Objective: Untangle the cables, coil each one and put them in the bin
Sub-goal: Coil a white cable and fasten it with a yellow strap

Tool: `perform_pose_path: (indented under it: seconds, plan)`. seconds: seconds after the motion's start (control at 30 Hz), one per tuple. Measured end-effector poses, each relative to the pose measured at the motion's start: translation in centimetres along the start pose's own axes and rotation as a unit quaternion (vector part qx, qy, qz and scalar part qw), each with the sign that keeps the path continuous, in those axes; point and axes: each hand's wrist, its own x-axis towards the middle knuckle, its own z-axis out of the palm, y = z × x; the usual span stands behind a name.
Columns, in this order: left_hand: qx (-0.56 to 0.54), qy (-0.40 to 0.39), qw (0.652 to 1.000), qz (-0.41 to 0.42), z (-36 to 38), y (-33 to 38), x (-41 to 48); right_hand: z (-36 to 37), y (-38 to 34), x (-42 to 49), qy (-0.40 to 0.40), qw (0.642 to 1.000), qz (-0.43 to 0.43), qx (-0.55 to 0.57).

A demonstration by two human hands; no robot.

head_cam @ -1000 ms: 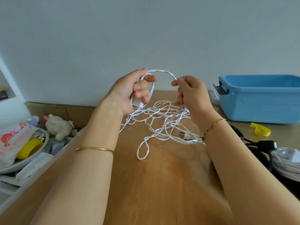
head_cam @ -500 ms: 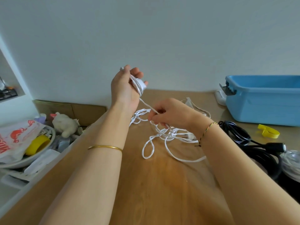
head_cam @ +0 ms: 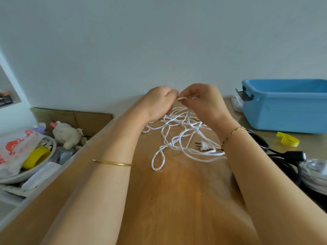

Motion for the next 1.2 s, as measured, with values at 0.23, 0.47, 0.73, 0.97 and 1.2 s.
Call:
perform_pose_path:
  seconds: [0.23, 0.47, 0.73, 0.97, 1.2]
  plan:
    - [-0.011, -0.082, 0.996, -0.028, -0.5, 0.0, -0.4, 0.7, 1.1, -0.4, 0.044, 0.982, -0.008, -0.182]
    - [-0.022, 0.106, 0.994, -0.015, -0.6, -0.7, 0.4, 1.1, 0.7, -0.2, -0.008, 0.996, 0.064, -0.064]
    - [-0.161, 0.274, 0.945, -0.082, -1.8, -1.7, 0.9, 0.4, 1.7, -0.2, 0.000, 0.993, 0.079, -0.085]
    - [-0.273, 0.351, 0.886, -0.127, -2.5, -1.6, 0.9, 0.1, 1.8, -0.2, 0.045, 0.977, 0.181, 0.100]
    - [-0.422, 0.394, 0.802, -0.153, -4.0, -1.5, 0.3, 1.0, 3.6, -0.3, 0.062, 0.956, 0.275, 0.082]
